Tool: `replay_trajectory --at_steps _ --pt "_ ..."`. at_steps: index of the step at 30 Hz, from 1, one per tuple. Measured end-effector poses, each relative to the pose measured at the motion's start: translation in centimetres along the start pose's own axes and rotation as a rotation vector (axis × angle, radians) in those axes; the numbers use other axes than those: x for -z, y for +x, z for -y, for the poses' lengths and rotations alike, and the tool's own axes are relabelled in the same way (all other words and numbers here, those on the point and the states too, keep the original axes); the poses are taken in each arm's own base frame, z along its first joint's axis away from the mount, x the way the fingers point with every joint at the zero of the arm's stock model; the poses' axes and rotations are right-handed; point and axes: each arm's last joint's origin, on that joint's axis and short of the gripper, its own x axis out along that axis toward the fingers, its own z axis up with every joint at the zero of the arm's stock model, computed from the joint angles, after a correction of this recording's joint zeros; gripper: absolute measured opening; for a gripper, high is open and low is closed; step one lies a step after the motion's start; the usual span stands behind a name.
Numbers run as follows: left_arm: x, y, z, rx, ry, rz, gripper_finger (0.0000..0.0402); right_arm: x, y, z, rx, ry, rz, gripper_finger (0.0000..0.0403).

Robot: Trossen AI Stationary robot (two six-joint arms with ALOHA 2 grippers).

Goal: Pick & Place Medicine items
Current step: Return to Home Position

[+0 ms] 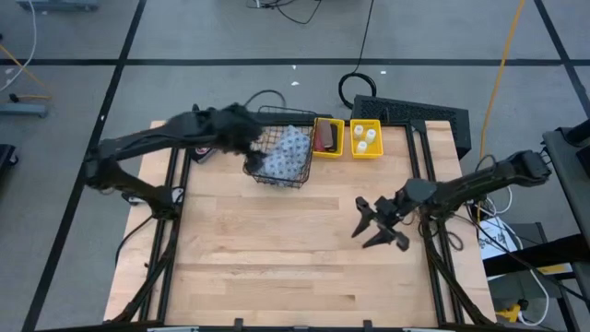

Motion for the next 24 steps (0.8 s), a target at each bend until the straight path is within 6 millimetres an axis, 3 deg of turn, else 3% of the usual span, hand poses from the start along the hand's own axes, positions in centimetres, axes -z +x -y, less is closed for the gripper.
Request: replay_trajectory --at_steps 5,9,15,24 --pt "2.6 -5.0 0.1 0.008 -0.007 -0.066 0.0299 -1.2 -1.3 -1.3 -0.088 -0.049 0.030 0.0169" --pt "3.9 -7.4 0.5 -0.007 0.051 -0.048 0.0294 -1.5 -1.7 -1.6 -0.090 -0.126 0.053 0.0169" --pt "6.8 -7.3 1.5 0.101 0.088 0.148 0.0298 -2.2 -2.6 -1.4 -0.052 -0.129 0.081 0.0169" --pt "14.3 -5.6 0.6 0.239 0.094 0.369 0.0296 -2.5 -6.2 -1.1 0.120 -0.106 0.047 0.0169"
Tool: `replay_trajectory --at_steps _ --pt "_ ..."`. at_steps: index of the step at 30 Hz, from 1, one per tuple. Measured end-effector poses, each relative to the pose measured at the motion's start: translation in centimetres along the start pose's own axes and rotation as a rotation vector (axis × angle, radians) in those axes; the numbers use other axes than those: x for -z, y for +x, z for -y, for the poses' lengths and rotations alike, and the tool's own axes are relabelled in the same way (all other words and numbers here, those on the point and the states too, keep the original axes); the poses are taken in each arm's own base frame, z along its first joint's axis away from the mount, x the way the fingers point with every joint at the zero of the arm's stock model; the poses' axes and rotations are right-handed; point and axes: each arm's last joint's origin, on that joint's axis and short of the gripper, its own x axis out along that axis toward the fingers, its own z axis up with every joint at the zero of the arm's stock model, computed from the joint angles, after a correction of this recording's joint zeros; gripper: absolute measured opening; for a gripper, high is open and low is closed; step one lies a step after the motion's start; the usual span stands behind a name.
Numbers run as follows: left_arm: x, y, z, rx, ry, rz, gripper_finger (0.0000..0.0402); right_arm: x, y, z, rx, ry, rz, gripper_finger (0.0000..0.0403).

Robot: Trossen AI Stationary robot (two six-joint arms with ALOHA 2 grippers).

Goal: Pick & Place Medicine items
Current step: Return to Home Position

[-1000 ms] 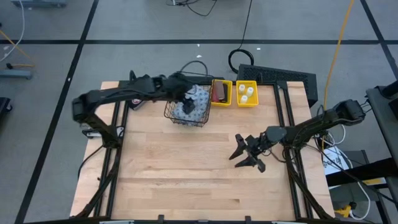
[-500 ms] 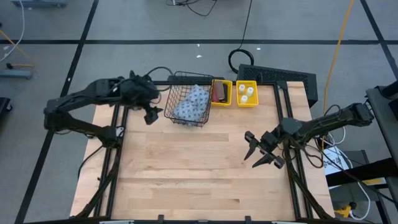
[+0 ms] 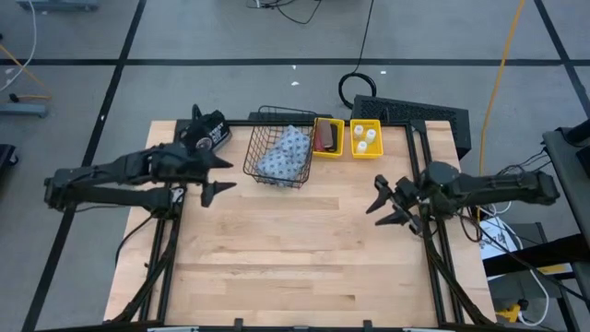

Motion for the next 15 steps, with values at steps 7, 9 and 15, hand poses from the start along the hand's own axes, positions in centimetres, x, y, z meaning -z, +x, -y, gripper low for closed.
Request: replay_trajectory --at_steps 7,9,15 --pt "3.6 -2.6 -0.4 0.026 -0.035 0.210 0.0299 -0.5 -2.4 -0.9 0.055 -0.136 0.038 0.0169" --pt "4.4 -3.2 -0.5 0.032 -0.015 0.288 0.0296 -0.6 -2.9 -1.1 0.095 -0.155 0.055 0.0169" --pt "7.7 -2.3 -0.8 0.040 0.011 0.402 0.0298 -0.1 -4.2 -1.3 0.250 -0.165 0.047 0.0169"
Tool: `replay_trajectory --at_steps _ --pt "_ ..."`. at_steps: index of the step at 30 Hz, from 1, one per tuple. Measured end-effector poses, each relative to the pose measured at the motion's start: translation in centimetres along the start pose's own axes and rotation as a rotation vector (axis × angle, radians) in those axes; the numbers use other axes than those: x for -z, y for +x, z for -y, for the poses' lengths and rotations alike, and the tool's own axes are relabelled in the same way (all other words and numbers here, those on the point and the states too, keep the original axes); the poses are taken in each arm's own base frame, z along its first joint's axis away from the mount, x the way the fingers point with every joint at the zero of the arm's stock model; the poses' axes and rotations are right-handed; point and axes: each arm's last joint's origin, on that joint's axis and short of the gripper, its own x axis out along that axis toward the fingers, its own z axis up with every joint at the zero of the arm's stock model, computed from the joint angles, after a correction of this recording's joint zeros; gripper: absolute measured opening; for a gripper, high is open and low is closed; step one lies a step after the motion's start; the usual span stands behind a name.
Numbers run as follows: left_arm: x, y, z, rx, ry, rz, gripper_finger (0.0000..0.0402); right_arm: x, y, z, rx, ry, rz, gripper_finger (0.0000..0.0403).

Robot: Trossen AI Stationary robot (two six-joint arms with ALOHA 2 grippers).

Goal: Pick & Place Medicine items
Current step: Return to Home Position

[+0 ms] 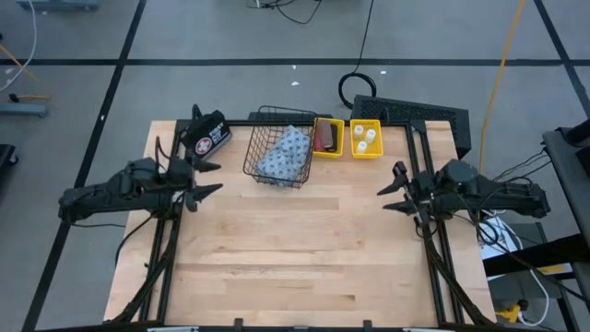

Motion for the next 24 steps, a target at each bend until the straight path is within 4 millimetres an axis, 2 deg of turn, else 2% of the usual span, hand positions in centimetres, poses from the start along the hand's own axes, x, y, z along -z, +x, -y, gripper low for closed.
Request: replay_trajectory --at_steps 4,9,14,24 --pt "2.3 0.5 -0.2 0.005 -0.055 0.012 0.0303 0.9 -0.5 0.0 0.046 -0.008 0.021 0.0169" --pt "3.8 1.1 -0.3 0.010 -0.057 0.018 0.0299 2.4 -1.0 0.0 0.039 -0.021 0.090 0.0169" --pt "4.8 1.6 -0.4 0.015 -0.022 0.069 0.0297 3.5 -1.3 0.0 0.035 -0.019 0.142 0.0169" --pt "6.6 2.1 -0.5 0.017 0.003 0.116 0.0304 5.3 -1.1 0.5 0.115 0.014 0.125 0.0169"
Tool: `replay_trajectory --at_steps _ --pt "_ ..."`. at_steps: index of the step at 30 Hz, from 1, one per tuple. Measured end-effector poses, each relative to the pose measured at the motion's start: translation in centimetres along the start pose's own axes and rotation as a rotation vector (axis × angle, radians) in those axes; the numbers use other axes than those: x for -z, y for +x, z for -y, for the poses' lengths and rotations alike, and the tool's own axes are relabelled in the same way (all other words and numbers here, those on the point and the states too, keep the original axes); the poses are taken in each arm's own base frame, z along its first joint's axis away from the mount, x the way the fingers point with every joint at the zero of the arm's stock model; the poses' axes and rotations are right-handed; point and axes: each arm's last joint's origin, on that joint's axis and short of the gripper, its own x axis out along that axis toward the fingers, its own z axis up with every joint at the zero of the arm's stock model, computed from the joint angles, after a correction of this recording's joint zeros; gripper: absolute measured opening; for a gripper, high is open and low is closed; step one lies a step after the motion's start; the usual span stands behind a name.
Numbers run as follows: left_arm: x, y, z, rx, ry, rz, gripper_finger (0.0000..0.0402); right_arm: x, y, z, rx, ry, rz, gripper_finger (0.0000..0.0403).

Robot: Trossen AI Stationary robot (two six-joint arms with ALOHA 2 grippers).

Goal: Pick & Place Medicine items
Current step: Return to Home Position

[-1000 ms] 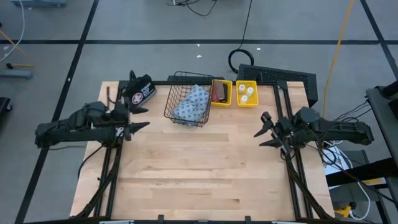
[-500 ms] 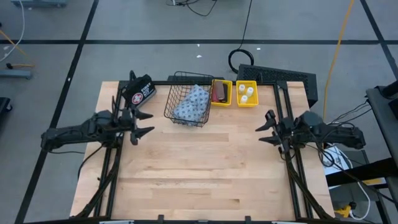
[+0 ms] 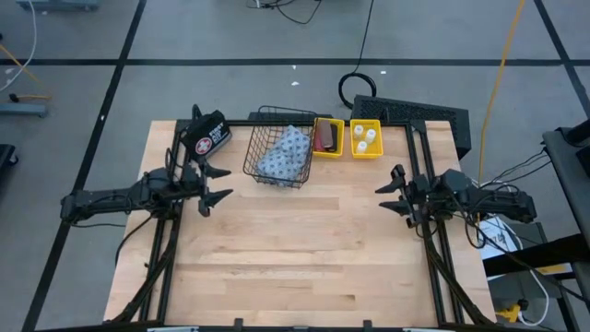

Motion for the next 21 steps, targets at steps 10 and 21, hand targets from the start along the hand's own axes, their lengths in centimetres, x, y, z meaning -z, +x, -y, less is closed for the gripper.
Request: replay_trajectory --at_steps 10,21 --pt "0.5 0.0 0.0 -0.001 0.014 -0.012 0.0303 1.0 0.2 0.2 -0.019 -0.011 0.088 0.0169" --pt "0.7 0.0 0.1 0.010 0.045 -0.030 0.0299 1.4 0.2 0.3 -0.015 0.050 0.055 0.0169"
